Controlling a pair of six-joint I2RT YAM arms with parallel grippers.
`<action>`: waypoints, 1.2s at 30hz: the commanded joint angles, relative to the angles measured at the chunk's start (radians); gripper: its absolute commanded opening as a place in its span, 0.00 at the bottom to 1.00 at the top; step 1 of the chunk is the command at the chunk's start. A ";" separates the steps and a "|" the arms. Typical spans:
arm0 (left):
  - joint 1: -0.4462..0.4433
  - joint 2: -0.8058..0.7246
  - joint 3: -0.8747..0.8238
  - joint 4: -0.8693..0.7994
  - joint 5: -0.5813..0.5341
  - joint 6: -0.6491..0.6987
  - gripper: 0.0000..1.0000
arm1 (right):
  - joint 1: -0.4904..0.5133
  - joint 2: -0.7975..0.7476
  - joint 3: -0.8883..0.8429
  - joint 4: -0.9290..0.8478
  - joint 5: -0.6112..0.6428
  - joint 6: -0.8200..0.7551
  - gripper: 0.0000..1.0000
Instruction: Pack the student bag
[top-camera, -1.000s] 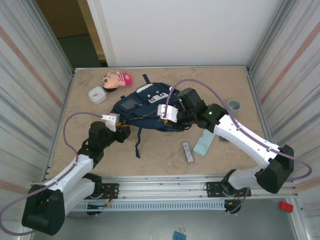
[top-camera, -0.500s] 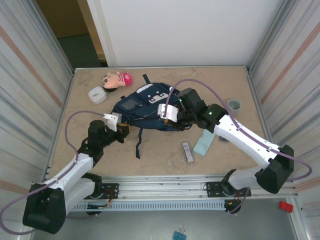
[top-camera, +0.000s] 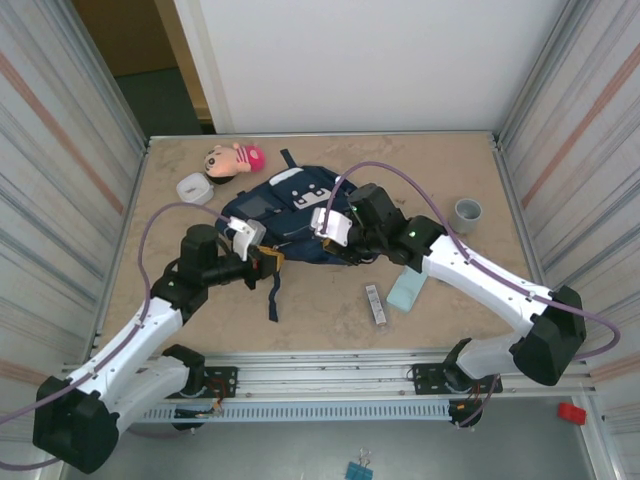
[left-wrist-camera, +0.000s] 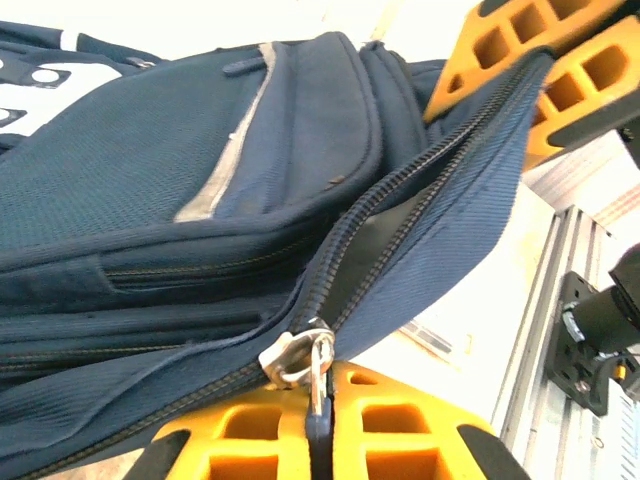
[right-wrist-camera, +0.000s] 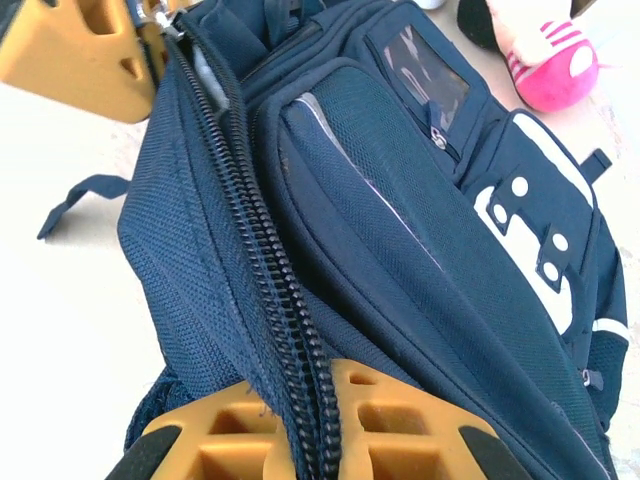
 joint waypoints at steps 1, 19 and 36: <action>-0.059 -0.013 0.077 -0.013 0.131 0.044 0.00 | 0.009 0.010 -0.008 0.171 0.026 0.098 0.00; -0.226 0.004 0.239 -0.256 -0.128 0.346 0.61 | -0.076 -0.068 -0.115 0.157 -0.329 -0.092 0.00; -0.217 0.095 0.200 -0.276 -0.293 0.853 0.92 | -0.149 -0.063 -0.038 -0.145 -0.578 -0.513 0.00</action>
